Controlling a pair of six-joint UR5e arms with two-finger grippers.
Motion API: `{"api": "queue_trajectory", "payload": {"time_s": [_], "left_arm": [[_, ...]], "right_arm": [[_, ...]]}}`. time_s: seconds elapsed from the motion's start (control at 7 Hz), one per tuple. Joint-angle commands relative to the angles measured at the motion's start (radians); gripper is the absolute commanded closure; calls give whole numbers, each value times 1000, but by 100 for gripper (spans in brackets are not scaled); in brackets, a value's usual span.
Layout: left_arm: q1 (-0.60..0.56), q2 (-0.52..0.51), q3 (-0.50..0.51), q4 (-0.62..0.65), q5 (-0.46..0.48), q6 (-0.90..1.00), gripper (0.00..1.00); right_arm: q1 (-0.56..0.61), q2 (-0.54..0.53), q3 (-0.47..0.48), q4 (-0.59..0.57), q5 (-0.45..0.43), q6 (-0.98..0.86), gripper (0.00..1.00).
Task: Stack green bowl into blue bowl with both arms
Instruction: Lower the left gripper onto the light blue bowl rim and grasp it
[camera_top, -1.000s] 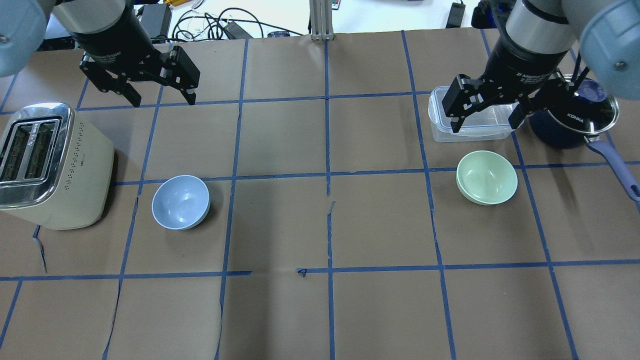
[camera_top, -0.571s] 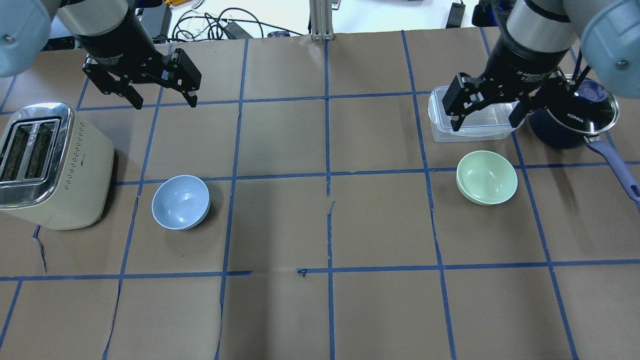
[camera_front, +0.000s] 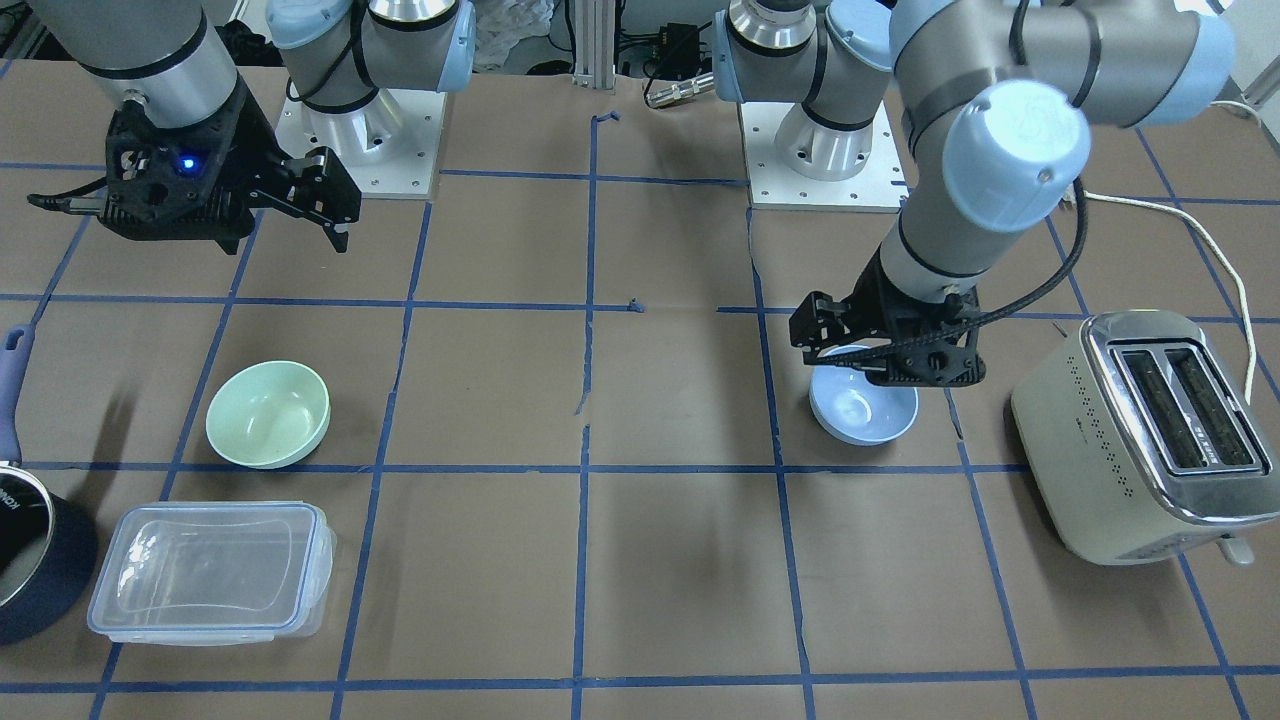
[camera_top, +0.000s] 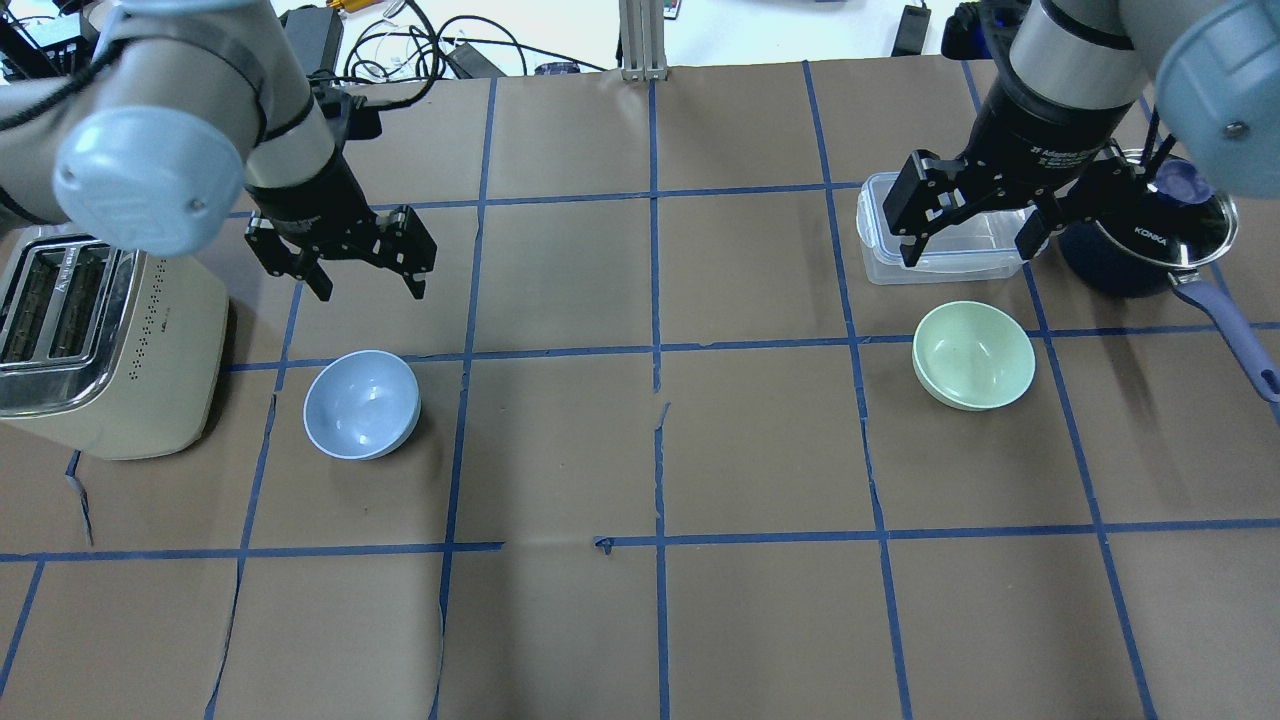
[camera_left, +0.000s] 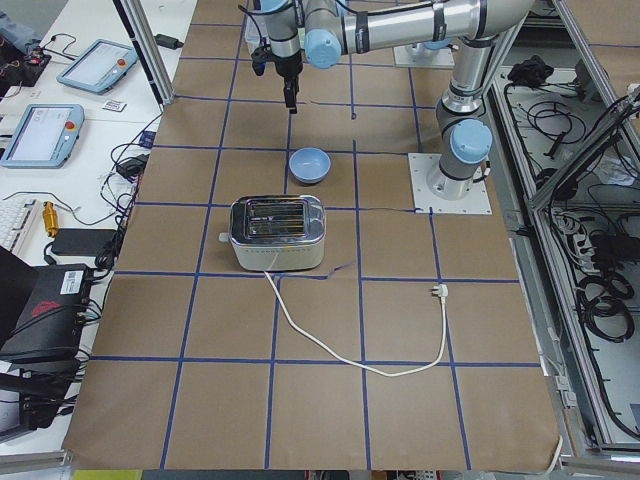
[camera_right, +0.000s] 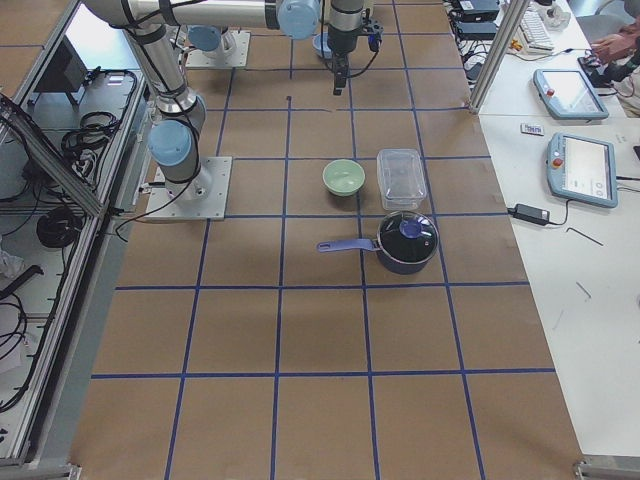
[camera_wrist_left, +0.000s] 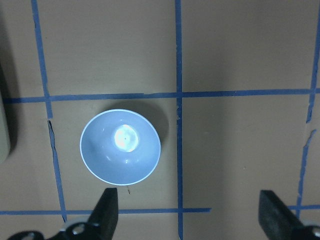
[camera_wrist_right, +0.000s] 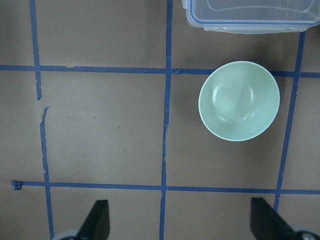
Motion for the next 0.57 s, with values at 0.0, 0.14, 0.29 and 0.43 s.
{"api": "queue_trajectory", "payload": {"time_s": [0.0,0.14,0.29,0.43], "left_arm": [[4,-59,-169,197,3,20,0],[4,-85,-177,199,3,31,0],[4,-108,-185,198,6,40,8],[4,-123,-206,199,55,40,19]], "right_arm": [[0,1,0,-1,0,0,0],[1,1,0,-1,-1,6,0],[3,1,0,-1,-3,9,0],[1,3,0,1,-4,8,0]]}}
